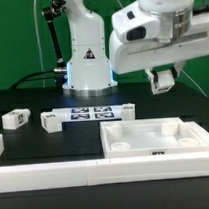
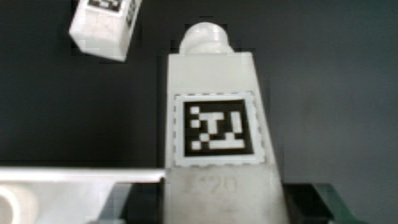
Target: Assemble square table
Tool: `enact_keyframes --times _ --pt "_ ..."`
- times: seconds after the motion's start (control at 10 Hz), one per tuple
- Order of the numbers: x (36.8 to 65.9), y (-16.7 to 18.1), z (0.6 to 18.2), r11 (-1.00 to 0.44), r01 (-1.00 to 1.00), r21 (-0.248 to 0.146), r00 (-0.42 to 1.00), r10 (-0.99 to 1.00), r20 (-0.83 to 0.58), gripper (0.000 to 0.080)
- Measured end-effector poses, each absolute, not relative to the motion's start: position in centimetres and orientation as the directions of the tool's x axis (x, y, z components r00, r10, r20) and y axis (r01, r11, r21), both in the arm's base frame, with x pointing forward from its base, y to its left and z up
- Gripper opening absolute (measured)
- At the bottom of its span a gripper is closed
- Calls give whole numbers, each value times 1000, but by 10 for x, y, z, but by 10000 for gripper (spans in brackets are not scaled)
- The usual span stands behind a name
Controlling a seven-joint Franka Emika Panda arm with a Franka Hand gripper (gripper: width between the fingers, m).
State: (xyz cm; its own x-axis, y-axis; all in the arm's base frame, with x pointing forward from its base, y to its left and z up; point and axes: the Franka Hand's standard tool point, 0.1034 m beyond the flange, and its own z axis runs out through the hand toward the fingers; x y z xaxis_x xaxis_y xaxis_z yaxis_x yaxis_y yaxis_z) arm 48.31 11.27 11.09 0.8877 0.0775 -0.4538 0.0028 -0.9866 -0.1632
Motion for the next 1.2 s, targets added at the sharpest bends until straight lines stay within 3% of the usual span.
enact_keyframes --times 0.4,0.5,0.9,1.2 --pt "499 108 104 -990 14 -138 993 30 -114 290" --pt "498 102 102 -989 43 -141 994 57 -94 290" --pt "527 104 127 -990 18 -140 996 5 93 290" --pt "531 101 123 -992 27 -124 955 -11 296 290"
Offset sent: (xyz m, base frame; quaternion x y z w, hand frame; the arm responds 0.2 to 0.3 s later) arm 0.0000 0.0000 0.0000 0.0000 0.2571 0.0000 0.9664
